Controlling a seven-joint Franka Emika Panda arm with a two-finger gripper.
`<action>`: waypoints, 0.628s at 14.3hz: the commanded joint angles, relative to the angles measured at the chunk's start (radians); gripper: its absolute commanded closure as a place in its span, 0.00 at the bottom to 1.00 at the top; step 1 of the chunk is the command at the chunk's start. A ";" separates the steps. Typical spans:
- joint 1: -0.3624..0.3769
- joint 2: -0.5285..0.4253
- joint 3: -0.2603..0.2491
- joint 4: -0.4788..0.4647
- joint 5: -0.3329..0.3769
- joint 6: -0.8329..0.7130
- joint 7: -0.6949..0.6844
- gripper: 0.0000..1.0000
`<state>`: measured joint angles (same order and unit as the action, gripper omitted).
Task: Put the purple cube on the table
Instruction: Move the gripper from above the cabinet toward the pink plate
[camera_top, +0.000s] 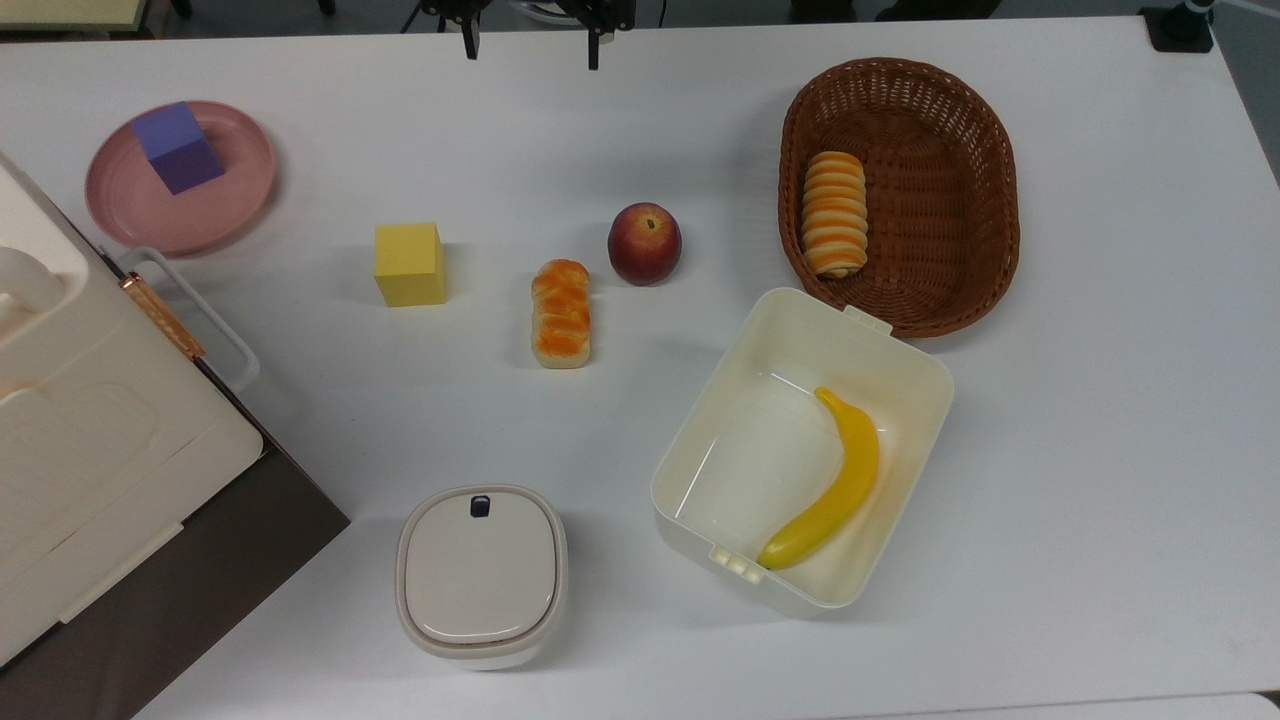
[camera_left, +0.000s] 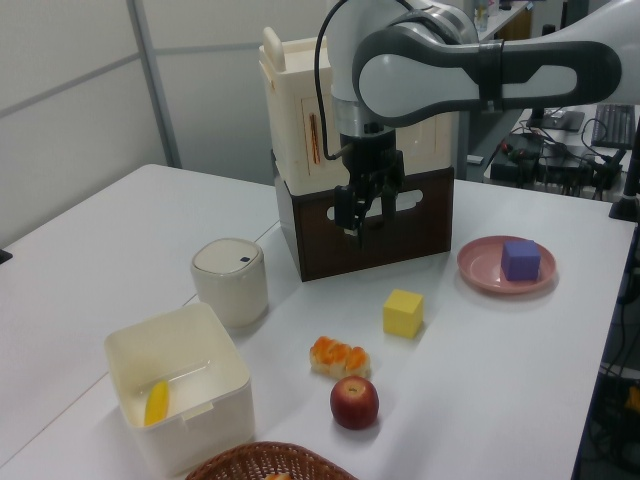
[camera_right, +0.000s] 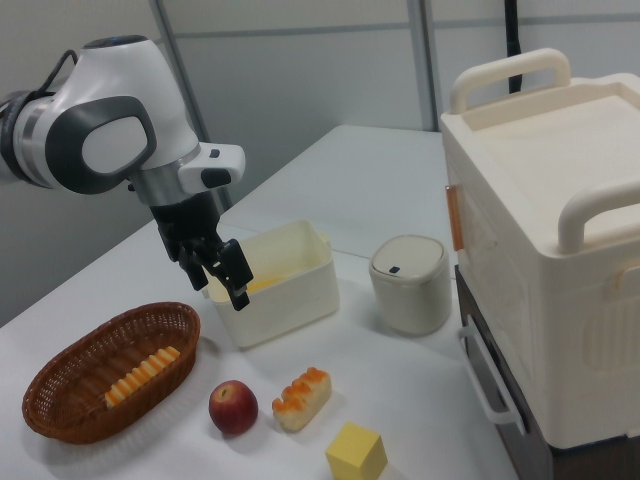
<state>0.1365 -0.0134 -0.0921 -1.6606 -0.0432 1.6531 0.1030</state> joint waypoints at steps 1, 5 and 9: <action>0.025 -0.007 -0.018 -0.005 0.017 -0.039 -0.002 0.00; 0.006 -0.005 -0.024 -0.005 0.017 -0.036 -0.009 0.00; -0.101 -0.002 -0.024 -0.004 0.016 -0.024 -0.106 0.00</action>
<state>0.1080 -0.0104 -0.1077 -1.6622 -0.0432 1.6392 0.0821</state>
